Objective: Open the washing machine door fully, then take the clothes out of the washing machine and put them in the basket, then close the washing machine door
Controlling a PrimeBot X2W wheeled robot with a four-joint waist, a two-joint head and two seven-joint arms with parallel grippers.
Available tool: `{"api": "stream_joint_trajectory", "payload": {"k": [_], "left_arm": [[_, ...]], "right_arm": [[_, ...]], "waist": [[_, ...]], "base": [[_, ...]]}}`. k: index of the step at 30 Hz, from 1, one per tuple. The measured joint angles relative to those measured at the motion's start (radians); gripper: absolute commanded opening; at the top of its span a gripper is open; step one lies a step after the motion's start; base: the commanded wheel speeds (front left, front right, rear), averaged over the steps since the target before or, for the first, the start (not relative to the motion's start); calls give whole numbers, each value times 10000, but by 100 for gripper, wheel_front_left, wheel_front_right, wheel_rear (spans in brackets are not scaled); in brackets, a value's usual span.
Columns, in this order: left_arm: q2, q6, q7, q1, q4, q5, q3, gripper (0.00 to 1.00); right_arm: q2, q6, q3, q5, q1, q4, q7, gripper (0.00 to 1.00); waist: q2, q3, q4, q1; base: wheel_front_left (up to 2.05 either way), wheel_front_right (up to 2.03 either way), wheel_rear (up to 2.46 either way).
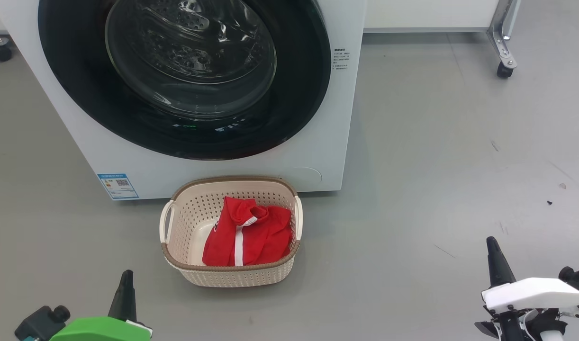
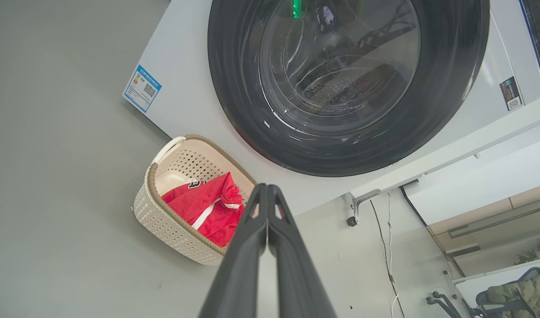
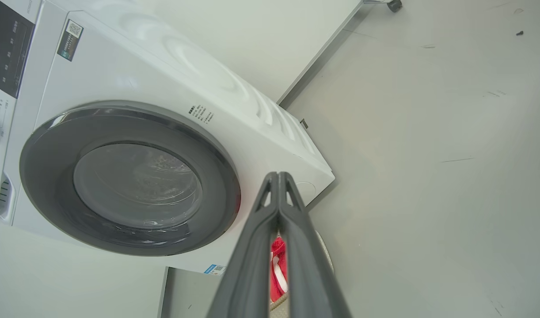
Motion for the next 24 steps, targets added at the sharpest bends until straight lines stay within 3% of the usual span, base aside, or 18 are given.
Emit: {"api": "stream_joint_trajectory", "payload": {"k": [24], "left_arm": [[86, -625, 688, -512, 393, -3185, 625, 0]], "right_arm": [[33, 178, -734, 3043, -454, 368, 719, 0]], "waist": [[0, 2, 99, 0]], "base": [[0, 0, 0]]}}
